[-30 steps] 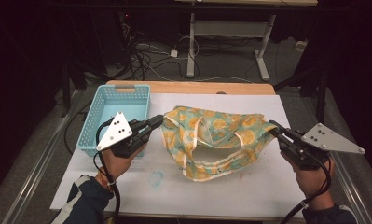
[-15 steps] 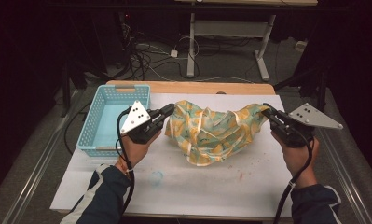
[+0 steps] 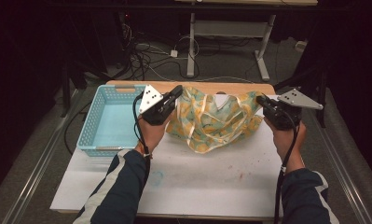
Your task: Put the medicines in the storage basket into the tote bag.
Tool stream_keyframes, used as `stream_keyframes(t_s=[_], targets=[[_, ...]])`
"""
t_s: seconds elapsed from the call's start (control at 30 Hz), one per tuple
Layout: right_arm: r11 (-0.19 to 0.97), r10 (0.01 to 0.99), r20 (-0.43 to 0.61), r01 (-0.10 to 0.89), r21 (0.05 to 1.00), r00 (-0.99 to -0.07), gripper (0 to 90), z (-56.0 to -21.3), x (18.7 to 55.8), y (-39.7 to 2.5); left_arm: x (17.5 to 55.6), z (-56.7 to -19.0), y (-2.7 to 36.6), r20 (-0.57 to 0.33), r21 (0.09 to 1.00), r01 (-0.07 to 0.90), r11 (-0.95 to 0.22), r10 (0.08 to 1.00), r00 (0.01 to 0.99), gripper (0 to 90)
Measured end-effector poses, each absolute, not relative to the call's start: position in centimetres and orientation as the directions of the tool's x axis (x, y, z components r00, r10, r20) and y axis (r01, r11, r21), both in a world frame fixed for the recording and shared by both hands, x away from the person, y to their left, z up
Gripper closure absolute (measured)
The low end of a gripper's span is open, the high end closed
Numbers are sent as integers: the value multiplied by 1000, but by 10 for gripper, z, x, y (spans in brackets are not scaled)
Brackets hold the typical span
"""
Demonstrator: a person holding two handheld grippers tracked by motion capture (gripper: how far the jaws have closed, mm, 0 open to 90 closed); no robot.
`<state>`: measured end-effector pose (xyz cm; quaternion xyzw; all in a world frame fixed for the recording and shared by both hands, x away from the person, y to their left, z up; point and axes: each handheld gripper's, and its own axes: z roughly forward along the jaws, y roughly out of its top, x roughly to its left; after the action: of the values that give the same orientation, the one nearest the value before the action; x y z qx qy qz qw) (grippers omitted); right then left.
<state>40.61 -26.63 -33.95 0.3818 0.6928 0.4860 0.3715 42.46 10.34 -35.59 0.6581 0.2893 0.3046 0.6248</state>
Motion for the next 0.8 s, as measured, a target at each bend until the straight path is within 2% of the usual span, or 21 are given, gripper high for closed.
stream_keyframes(t_s=[0.37, 0.8], targets=[[204, 903, -123, 159, 966, -411, 877, -305, 412, -265, 436, -312, 97, 71, 997, -33, -64, 783, 617, 874], [214, 896, -166, 75, 974, -412, 879, -255, 397, -255, 430, -278, 108, 70, 996, -89, -21, 805, 589, 874]])
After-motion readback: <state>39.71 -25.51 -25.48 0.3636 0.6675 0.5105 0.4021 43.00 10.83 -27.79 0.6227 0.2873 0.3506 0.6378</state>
